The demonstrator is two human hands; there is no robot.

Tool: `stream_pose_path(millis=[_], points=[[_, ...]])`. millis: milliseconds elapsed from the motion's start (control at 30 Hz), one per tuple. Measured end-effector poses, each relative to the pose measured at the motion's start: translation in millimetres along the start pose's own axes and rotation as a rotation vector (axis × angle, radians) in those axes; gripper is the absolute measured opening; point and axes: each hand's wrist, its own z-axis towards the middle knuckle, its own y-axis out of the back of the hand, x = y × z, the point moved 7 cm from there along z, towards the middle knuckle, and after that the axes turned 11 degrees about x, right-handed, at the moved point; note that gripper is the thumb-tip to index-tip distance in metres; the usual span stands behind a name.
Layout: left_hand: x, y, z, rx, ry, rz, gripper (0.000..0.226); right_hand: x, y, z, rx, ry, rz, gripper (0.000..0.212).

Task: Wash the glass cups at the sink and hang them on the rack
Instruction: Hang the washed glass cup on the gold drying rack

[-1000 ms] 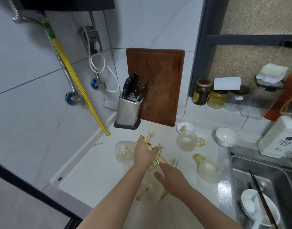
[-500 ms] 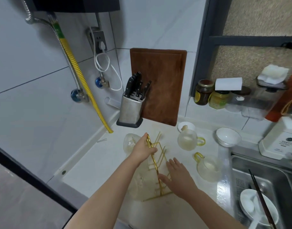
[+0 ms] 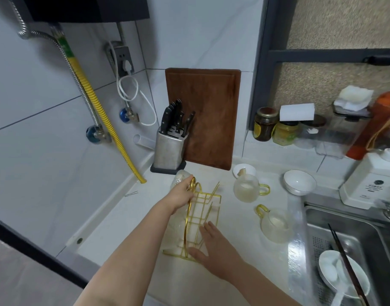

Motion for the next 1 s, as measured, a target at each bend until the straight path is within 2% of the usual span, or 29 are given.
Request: stream_pose_path(millis=[433, 600, 633, 733, 800, 933, 1000], points=[[1.5, 20.7, 23.0, 0.011, -0.012, 0.130, 0.066, 19.8, -1.8, 25.8, -0.025, -0.032, -0.012, 0.117], [-3.8, 20.8, 30.0, 0.021, -0.042, 0.061, 0.061, 19.3, 0.6, 38.7, -0.056, -0.036, -0.123, 0.123], [-4.1, 20.4, 32.6, 0.023, -0.042, 0.045, 0.062, 18.7, 1.2, 40.2, -0.063, -0.035, -0.164, 0.117], [-6.0, 19.8, 40.0, 0.042, -0.057, 0.043, 0.066, 15.3, 5.6, 41.5, -0.071, -0.063, -0.215, 0.074], [-8.0, 20.3, 45.6, 0.052, -0.069, 0.048, 0.067, 13.4, 7.9, 43.3, -0.069, -0.081, -0.206, 0.064], [-16.0, 22.2, 50.5, 0.018, -0.083, 0.185, 0.061, 10.2, 9.7, 51.1, -0.091, -0.091, -0.190, 0.067], [-20.0, 21.8, 50.0, -0.044, -0.083, 0.320, 0.055, 8.5, 9.4, 52.4, -0.101, -0.086, -0.192, 0.088]])
